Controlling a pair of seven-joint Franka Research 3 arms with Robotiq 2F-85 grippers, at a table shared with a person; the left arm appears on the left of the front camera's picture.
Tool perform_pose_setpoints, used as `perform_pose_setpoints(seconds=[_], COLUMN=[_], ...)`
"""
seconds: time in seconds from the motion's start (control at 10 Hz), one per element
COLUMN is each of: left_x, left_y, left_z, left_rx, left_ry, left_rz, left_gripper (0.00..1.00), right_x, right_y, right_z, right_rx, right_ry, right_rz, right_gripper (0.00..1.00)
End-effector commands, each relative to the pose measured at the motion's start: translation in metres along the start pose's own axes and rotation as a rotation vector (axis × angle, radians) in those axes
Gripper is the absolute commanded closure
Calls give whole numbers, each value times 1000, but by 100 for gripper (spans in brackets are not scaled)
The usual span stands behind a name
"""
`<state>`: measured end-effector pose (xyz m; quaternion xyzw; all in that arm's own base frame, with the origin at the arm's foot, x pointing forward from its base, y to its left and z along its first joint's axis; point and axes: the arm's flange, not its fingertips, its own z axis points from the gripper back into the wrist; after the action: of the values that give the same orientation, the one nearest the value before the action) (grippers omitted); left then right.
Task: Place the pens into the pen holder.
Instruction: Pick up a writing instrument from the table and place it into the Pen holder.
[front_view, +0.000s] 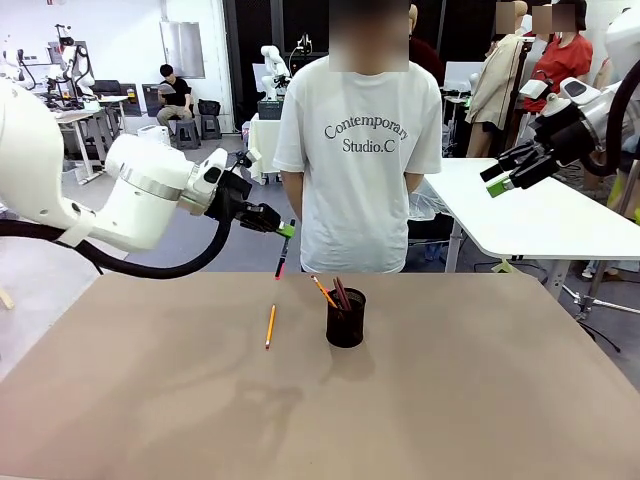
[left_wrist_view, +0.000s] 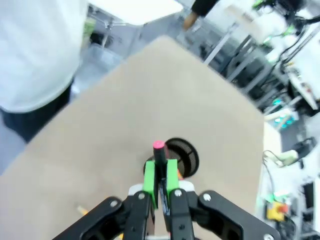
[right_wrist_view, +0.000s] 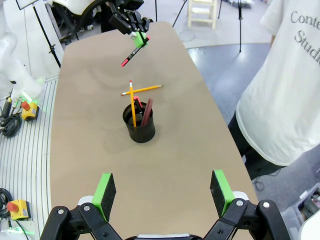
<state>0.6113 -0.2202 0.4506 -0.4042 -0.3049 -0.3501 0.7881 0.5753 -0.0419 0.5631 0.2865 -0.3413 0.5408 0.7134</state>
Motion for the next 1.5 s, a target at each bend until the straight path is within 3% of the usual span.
perform_pose_setpoints(seconds=[0.0, 0.1, 0.3, 0.8, 1.1, 1.4], left_x=[-25, 0, 0, 3, -3, -18], left_y=[-10, 0, 0, -46, -68, -65], left_z=[2, 0, 0, -22, -40, -78], left_rx=[5, 0, 0, -125, -204, -133], left_ry=[-28, 0, 0, -168, -219, -291], left_rz=[-50, 0, 0, -179, -304, -380], left_gripper=[100, 100, 100, 100, 100, 100], right_x=[3, 3, 3, 3, 3, 3], right_y=[1, 1, 1, 1, 1, 1], right_z=[0, 0, 0, 0, 0, 0], right_rx=[-9, -9, -9, -9, -9, -9], right_ry=[-2, -2, -2, -2, -2, -2], right_rz=[-13, -13, -13, -13, -13, -13], right_gripper=[0, 0, 0, 0, 0, 0])
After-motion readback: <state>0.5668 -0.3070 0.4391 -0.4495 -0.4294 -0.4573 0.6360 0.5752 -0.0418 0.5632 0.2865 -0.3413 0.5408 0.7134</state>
